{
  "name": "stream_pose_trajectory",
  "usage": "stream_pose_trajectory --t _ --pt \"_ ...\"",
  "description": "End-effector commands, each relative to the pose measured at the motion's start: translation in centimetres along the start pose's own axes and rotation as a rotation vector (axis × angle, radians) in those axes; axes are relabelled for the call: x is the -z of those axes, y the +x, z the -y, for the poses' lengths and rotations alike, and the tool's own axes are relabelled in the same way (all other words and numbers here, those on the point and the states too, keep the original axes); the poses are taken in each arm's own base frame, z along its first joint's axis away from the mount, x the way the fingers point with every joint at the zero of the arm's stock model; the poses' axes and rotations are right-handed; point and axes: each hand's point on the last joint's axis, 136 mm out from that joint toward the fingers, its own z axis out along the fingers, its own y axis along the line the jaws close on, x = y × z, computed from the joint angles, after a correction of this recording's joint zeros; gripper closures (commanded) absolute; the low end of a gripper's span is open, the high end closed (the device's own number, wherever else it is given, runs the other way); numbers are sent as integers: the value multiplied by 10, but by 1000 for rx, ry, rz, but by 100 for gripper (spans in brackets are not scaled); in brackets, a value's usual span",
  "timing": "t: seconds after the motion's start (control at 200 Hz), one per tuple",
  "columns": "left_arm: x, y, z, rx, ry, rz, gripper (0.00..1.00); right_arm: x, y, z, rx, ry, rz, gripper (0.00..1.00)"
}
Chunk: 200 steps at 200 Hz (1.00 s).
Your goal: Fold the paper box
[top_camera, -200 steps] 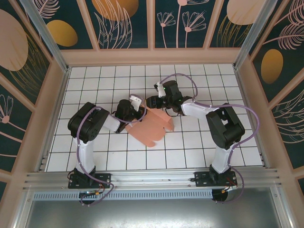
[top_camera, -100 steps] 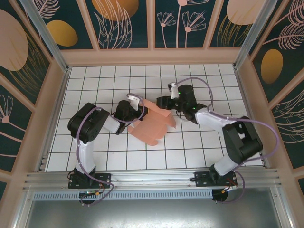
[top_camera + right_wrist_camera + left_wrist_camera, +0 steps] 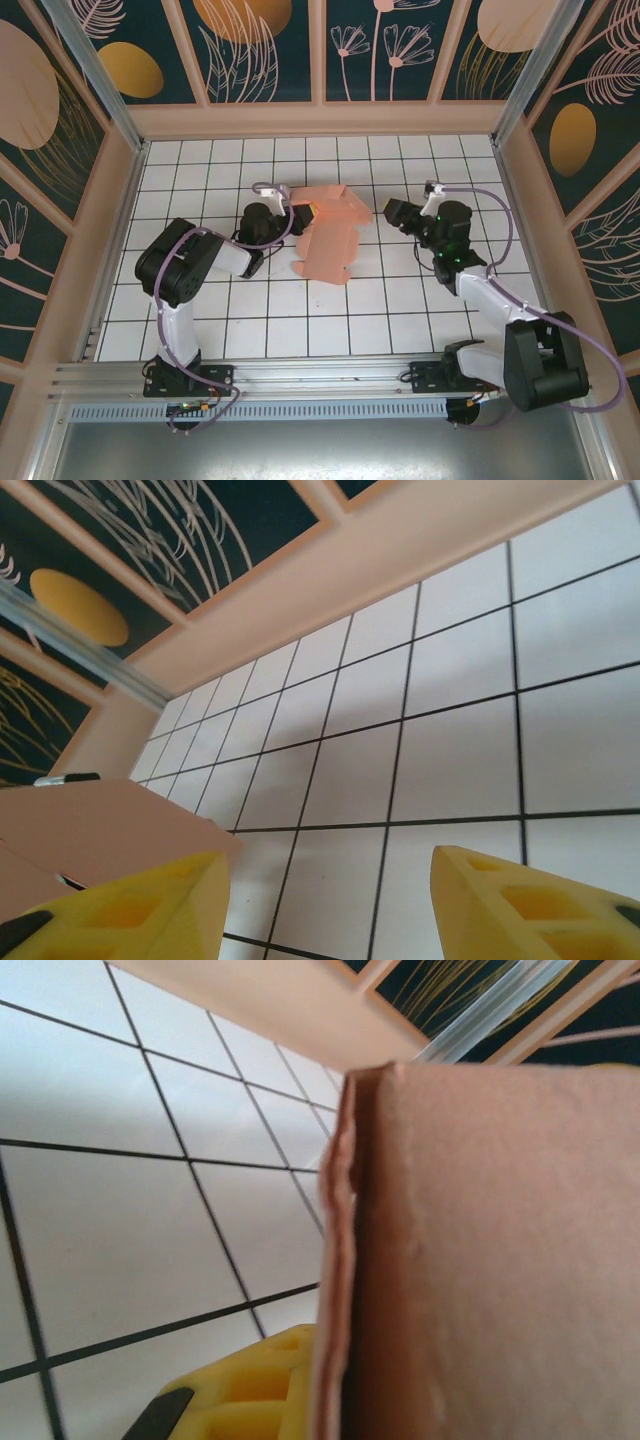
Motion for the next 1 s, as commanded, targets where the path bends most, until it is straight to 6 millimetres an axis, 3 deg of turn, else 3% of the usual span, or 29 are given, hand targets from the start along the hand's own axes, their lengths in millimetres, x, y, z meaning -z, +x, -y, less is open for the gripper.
stream_pose_trajectory --t 0.0,0.225,0.661,0.756,0.996 --pt "2 -35 33 75 128 96 100 11 1 -12 -14 -76 20 44" --pt "-4 -39 41 122 185 102 100 19 16 -59 -1 -307 -33 44" --pt "2 -40 42 91 172 114 100 3 23 -115 -23 -495 -102 45" --pt "2 -39 42 91 175 110 100 -1 25 -119 -34 -510 -110 45" --pt "3 -37 42 87 179 103 100 6 9 -114 -120 -538 -42 47"
